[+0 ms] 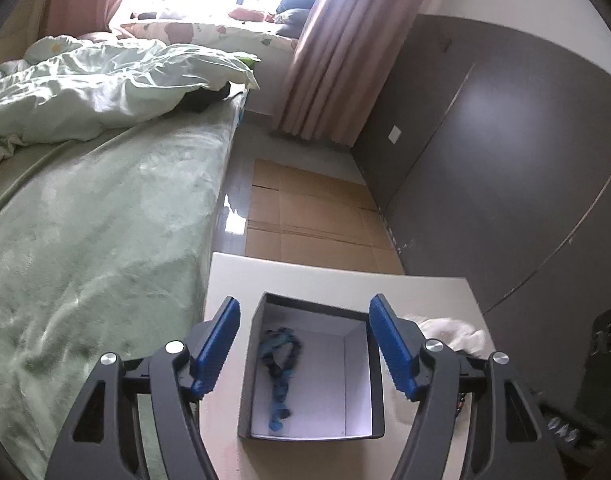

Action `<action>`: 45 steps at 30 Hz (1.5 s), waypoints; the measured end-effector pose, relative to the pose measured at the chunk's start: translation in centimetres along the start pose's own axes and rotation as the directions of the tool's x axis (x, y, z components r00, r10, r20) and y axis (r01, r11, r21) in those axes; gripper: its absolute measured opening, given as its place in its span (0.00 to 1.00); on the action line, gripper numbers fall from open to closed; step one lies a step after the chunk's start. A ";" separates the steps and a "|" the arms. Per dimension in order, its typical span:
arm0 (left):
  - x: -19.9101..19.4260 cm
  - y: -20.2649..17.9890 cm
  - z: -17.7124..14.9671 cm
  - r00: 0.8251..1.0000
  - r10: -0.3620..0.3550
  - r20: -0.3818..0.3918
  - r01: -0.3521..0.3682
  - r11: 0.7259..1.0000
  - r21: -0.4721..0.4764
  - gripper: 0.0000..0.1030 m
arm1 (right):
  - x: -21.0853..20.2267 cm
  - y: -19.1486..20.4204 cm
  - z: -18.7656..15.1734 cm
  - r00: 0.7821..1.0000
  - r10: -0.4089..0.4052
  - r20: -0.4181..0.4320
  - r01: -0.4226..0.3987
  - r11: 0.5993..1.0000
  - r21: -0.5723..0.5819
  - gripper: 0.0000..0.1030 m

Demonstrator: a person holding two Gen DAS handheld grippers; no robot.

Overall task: Organize jewelry
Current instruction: 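Drop the blue bracelet into the black box with the left gripper while the right holds the cloth, then lower the white cloth into the black box and open the right gripper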

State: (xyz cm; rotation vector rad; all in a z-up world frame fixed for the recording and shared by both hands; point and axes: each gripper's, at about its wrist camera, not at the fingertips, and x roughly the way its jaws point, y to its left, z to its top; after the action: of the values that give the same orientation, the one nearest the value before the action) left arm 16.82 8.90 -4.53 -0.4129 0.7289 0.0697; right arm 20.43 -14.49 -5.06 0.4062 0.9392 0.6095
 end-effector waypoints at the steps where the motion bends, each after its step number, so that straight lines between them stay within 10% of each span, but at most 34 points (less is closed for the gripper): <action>1: -0.3 0.3 0.1 1.000 0.004 0.003 -0.004 1.000 -0.009 0.63 | 0.4 0.3 0.0 1.000 0.008 -0.004 -0.008 1.000 -0.005 0.03; 11: -2.3 2.0 0.4 0.997 0.057 0.044 -0.056 0.998 -0.029 0.88 | 3.9 2.4 -0.7 0.995 0.080 -0.065 -0.083 0.995 -0.047 0.10; 15: -3.2 2.3 0.4 0.996 0.056 0.066 -0.054 0.998 -0.030 0.92 | 3.7 1.6 -0.8 0.997 0.042 -0.065 -0.043 0.999 -0.015 0.70; 45: -4.7 -6.3 -5.8 0.999 -0.001 0.040 -0.003 0.995 0.100 0.92 | -9.5 -7.0 -2.0 0.987 -0.154 0.046 0.150 0.985 0.086 0.84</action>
State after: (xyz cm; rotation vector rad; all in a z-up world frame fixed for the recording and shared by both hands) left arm 10.96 1.27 -3.15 -0.3152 0.6902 0.0419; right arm 16.70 -25.88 -4.17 0.4179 0.9374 0.4199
